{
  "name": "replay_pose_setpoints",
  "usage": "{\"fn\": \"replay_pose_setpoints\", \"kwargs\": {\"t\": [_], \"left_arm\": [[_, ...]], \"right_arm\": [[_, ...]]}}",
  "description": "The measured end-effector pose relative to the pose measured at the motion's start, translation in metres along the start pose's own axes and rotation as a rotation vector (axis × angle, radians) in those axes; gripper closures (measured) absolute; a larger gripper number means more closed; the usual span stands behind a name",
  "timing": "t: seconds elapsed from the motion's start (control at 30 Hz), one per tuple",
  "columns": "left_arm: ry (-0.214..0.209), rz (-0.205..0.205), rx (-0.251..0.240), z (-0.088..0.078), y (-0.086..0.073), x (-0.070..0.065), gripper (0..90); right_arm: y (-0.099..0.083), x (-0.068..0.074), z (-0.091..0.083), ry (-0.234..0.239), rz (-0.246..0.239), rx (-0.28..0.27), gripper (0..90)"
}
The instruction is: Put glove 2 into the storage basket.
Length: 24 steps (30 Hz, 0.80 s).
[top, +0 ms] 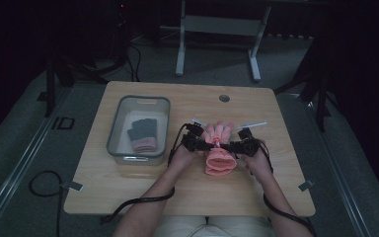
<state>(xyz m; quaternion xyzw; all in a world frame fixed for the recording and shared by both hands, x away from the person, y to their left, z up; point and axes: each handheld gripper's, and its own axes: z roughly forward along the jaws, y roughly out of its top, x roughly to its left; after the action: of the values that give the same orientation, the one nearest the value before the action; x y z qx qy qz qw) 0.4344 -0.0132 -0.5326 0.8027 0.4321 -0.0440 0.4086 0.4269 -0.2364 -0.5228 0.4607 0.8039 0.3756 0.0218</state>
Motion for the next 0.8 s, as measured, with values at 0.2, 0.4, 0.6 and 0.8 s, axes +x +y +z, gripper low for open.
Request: {"fn": "replay_pose_setpoints", "kwargs": {"t": [0.2,0.4,0.6,0.8], "left_arm": [[0.003,0.017,-0.017,-0.018,0.006,-0.005,76.2],[0.011,0.031,-0.037,-0.042,0.012,-0.013,76.3],[0.044,0.056,-0.053,-0.067,0.02,-0.019,76.2],[0.066,0.057,-0.076,-0.087,0.024,-0.02,76.2]], "right_arm": [[0.006,0.008,-0.007,0.017,-0.008,-0.033,64.9],[0.015,0.019,-0.018,0.047,-0.027,-0.07,64.8],[0.03,0.034,-0.029,0.07,-0.055,-0.1,64.8],[0.045,0.046,-0.032,0.082,-0.074,-0.102,64.8]]}}
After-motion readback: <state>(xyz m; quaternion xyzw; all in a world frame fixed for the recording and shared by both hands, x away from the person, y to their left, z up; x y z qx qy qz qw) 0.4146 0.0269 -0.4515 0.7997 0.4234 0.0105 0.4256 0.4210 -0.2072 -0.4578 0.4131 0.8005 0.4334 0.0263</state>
